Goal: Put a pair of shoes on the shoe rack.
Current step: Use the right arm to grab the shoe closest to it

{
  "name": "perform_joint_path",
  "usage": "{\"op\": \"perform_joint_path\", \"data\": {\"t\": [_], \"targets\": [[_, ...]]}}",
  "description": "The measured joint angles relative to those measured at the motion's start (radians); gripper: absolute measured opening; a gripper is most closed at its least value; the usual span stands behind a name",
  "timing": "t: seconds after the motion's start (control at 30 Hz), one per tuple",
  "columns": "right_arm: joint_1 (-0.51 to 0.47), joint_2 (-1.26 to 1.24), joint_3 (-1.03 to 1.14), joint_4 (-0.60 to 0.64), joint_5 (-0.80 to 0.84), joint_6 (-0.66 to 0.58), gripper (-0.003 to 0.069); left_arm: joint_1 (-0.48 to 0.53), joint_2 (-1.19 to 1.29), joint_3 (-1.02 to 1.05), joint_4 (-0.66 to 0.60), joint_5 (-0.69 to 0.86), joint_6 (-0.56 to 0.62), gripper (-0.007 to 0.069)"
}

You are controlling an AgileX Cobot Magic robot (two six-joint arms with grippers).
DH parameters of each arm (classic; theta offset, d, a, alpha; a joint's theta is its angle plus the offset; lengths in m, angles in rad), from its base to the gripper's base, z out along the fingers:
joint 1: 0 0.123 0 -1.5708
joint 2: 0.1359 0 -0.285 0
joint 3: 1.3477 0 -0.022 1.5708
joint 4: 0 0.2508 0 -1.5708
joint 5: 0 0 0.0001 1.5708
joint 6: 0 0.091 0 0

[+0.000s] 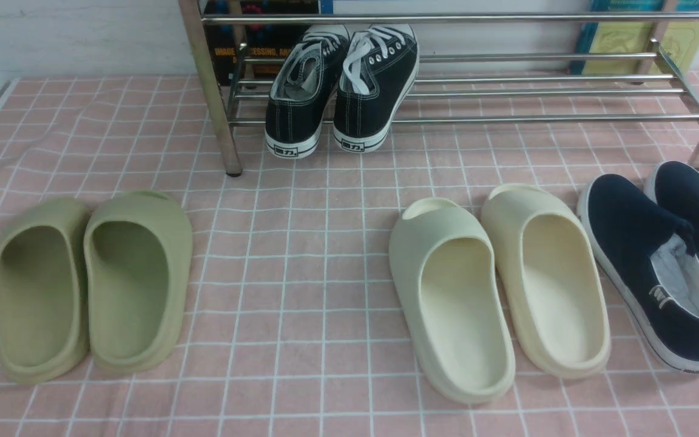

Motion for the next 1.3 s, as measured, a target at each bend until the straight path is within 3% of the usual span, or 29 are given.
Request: {"op": "perform_joint_path", "data": {"t": [1.3], "targets": [[0.0,0.0,0.0,0.022,-0.001,0.0,0.0241,0.0,0.0,0.0,0.003,0.0,0.0,0.0111]]}}
